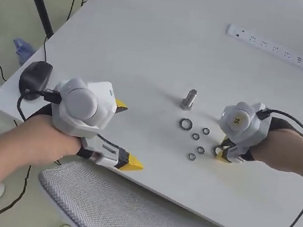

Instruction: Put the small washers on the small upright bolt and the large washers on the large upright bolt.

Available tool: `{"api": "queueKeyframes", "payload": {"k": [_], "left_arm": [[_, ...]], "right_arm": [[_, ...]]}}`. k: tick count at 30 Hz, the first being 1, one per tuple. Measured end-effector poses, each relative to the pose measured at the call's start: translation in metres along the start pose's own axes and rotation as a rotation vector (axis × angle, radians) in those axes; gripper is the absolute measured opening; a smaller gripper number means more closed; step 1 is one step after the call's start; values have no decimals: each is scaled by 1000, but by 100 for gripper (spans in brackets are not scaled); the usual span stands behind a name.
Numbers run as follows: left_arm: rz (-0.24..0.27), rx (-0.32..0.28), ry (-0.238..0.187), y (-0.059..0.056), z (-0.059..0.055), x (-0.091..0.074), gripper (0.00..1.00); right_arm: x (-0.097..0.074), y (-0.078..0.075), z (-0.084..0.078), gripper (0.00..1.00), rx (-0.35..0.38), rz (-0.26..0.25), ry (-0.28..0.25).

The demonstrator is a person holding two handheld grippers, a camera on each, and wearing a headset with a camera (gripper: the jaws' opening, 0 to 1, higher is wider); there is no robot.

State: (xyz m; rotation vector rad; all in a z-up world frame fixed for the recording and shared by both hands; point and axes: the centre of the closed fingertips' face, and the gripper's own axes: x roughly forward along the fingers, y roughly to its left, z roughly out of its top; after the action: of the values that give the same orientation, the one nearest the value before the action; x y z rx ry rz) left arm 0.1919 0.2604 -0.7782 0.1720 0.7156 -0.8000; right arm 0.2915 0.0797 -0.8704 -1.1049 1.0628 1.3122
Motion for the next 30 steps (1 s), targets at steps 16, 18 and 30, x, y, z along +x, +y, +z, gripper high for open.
{"api": "queueKeyframes", "payload": {"k": [16, 18, 30], "left_arm": [[10, 0, 6, 0, -3, -3, 82], [8, 2, 6, 1, -4, -3, 81], [8, 1, 0, 4, -2, -3, 82]], "right_arm": [[-6, 4, -5, 21, 36, 24, 6], [-8, 6, -6, 21, 41, 28, 7], [-30, 7, -3, 21, 62, 37, -10]]}}
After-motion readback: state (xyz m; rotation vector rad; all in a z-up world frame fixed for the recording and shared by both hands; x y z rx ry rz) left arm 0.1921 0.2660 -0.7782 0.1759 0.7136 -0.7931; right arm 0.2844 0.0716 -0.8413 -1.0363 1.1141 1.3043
